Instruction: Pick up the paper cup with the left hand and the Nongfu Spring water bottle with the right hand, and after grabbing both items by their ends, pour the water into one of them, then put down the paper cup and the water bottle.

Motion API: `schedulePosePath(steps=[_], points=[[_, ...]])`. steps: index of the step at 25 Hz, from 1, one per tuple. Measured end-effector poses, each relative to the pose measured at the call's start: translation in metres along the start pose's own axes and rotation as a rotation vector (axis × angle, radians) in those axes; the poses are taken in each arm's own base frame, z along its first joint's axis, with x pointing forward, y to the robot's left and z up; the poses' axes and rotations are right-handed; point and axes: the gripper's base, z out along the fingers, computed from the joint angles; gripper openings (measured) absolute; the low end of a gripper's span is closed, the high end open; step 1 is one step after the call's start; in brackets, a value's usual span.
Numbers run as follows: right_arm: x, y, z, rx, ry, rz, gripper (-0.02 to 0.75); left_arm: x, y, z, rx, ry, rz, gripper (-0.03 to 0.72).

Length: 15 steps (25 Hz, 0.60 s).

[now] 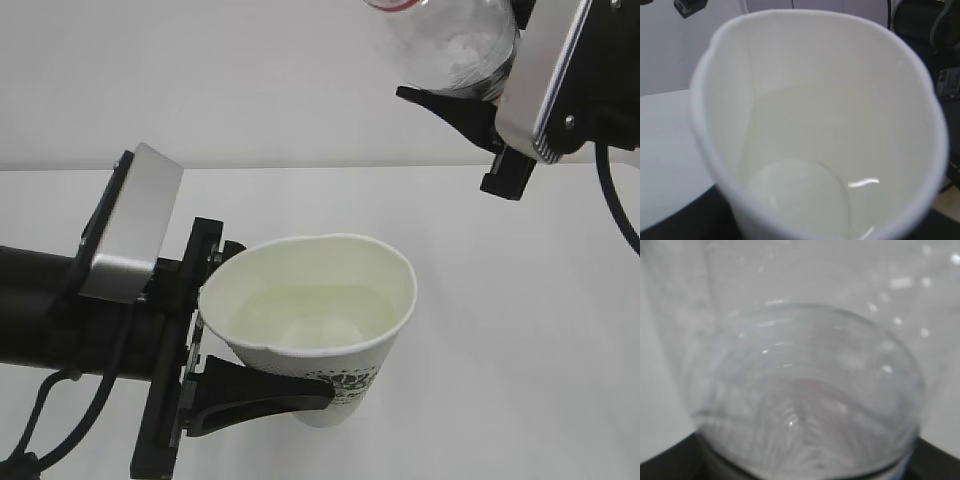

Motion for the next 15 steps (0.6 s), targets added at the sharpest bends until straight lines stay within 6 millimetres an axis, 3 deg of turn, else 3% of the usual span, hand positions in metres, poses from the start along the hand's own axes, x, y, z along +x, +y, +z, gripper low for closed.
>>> schedulePosePath(steps=[15], points=[[0.0000, -0.0001, 0.0000, 0.001, 0.000, 0.193, 0.469, 0.0003, 0.0002, 0.0000, -0.002, 0.003, 0.000, 0.441]])
